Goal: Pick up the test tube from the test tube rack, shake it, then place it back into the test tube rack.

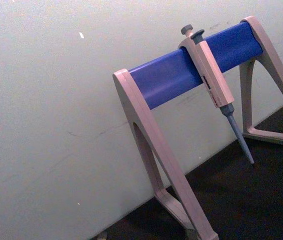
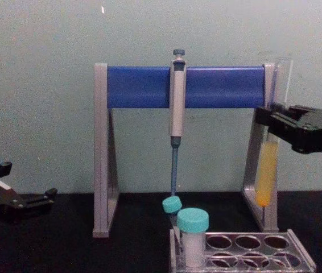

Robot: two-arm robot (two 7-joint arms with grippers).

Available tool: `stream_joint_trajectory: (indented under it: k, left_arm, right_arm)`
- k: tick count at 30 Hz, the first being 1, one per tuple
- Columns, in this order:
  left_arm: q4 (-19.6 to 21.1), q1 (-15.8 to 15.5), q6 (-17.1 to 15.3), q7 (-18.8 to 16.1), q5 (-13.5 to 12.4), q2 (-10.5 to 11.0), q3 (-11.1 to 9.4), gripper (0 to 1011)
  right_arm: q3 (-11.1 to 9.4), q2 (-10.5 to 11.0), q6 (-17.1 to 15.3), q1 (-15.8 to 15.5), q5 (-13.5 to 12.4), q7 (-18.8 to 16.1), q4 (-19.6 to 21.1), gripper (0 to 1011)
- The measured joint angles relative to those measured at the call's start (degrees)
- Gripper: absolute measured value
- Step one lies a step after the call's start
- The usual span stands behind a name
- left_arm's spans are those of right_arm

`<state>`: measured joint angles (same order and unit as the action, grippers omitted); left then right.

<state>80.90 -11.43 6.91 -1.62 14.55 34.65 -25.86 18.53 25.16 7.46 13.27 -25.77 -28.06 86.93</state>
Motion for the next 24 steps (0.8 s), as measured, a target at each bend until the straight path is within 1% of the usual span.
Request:
stream_joint_trajectory:
  k: [3,6,7,10,13,19,24]
  left_arm:
    - [0.0,0.0,0.0,0.0,0.0,0.0,0.0,1010]
    - [0.0,0.0,0.0,0.0,0.0,0.0,0.0,1010]
    - [0.0,0.0,0.0,0.0,0.0,0.0,0.0,1010]
    - [0.0,0.0,0.0,0.0,0.0,0.0,0.0,1010]
    - [0.0,0.0,0.0,0.0,0.0,0.0,0.0,1009]
    - [0.0,0.0,0.0,0.0,0.0,0.0,0.0,1010]
    - [0.0,0.0,0.0,0.0,0.0,0.0,0.0,1010]
  right_arm:
    - [-0.65,0.74,-0.52,-1.19,0.15,0.59,1.34,233]
    - [-1.3,1.99,-1.49,-3.17,0.27,1.06,3.63,233]
    - [-1.3,1.99,-1.49,-3.17,0.27,1.06,3.63,233]
    - [-1.73,3.37,-2.77,-5.34,0.26,1.1,6.32,233]
    - [-1.75,4.2,-3.72,-6.56,-0.06,0.79,7.94,233]
    - [-0.83,4.72,-4.61,-6.65,-1.3,-1.15,8.48,233]
    - [0.98,3.79,-4.17,-4.77,-2.15,-2.79,6.91,233]
